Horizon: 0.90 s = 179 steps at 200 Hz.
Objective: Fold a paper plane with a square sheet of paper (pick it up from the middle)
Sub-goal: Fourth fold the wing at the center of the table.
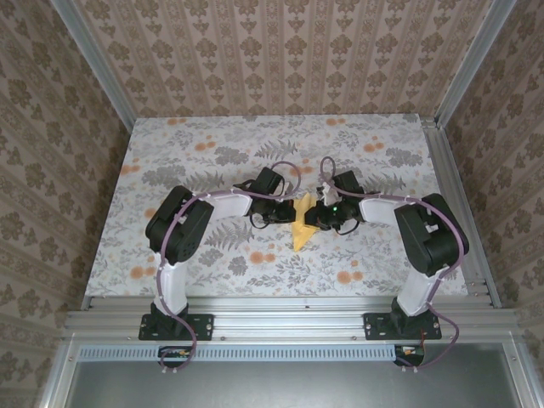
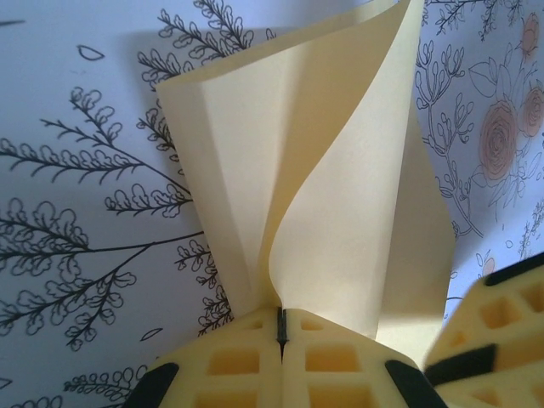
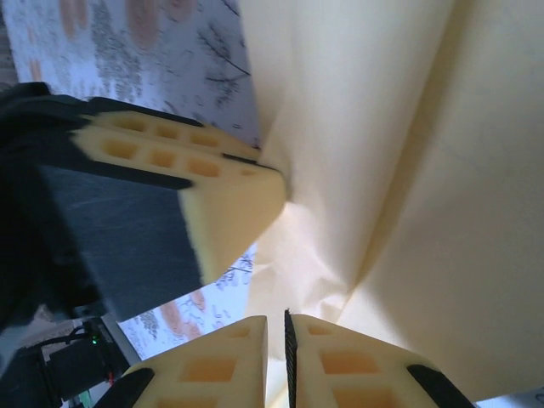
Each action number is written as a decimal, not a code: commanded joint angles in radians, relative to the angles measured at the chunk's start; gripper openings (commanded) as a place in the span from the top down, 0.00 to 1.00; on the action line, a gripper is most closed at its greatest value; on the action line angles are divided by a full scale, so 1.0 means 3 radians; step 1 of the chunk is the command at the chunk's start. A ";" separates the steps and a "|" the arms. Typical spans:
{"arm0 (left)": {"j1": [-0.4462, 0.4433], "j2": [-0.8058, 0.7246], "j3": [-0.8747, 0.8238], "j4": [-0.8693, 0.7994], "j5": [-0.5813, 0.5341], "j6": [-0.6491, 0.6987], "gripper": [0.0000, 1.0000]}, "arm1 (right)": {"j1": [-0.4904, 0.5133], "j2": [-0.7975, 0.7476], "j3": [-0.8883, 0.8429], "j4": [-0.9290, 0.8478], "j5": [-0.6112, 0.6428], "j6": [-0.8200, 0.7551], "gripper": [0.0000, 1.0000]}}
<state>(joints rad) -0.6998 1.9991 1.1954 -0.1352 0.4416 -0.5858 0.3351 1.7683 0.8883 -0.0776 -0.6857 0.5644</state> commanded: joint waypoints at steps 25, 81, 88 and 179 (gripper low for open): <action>-0.0006 0.0116 -0.0040 -0.0292 -0.0122 0.0130 0.98 | -0.0008 0.0045 0.0094 0.0115 -0.0072 0.0136 0.85; -0.0009 0.0119 -0.0019 -0.0296 -0.0104 0.0158 0.97 | -0.0012 0.0360 0.0243 0.0250 -0.0050 0.0165 0.86; -0.0007 0.0122 -0.0019 -0.0300 -0.0101 0.0164 0.96 | -0.0013 0.0400 0.0264 0.0218 -0.0020 0.0142 0.86; -0.0008 -0.0071 0.0124 -0.0354 -0.0093 0.0172 0.84 | -0.0022 0.0648 0.0364 -0.0337 0.0399 -0.0134 0.89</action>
<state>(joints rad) -0.6998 1.9991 1.2041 -0.1513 0.4412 -0.5568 0.3351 1.9266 1.0008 -0.0891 -0.6491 0.5644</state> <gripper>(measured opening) 0.130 0.115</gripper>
